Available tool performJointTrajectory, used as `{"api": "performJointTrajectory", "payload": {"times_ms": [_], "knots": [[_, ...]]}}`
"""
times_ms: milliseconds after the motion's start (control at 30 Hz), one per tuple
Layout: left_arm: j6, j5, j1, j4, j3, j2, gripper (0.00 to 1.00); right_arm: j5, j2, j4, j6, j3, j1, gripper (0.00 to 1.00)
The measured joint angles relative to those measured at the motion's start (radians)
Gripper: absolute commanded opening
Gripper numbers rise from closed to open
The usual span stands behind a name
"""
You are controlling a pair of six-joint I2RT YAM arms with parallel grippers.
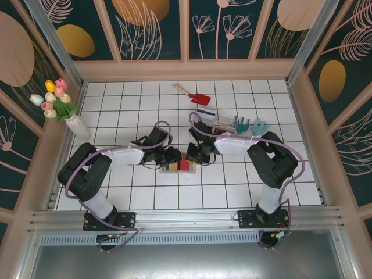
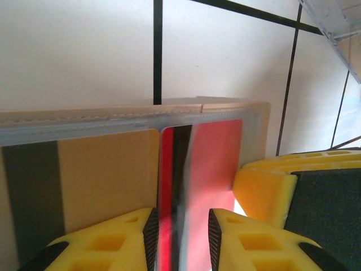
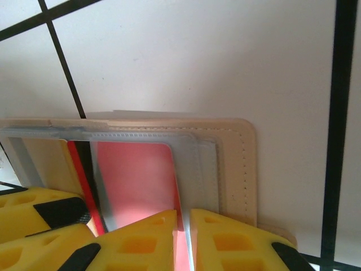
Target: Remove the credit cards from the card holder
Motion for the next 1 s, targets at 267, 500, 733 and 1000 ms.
{"api": "performJointTrajectory", "payload": {"times_ms": [267,500,733,1000], "knots": [[0.014,-0.01,0.0,-0.017,0.004,-0.001,0.33,0.011,0.002,-0.009,-0.008,0.006,0.0,0.16],[0.017,0.013,0.0,-0.009,0.005,0.009,0.34,0.006,0.006,-0.008,-0.008,0.008,0.0,0.17],[0.016,0.053,0.005,0.017,0.004,0.023,0.31,0.006,0.008,-0.008,-0.008,0.008,-0.001,0.16],[0.016,0.063,0.006,0.033,-0.003,0.026,0.26,0.006,0.008,-0.008,-0.008,0.008,-0.001,0.16]]}}
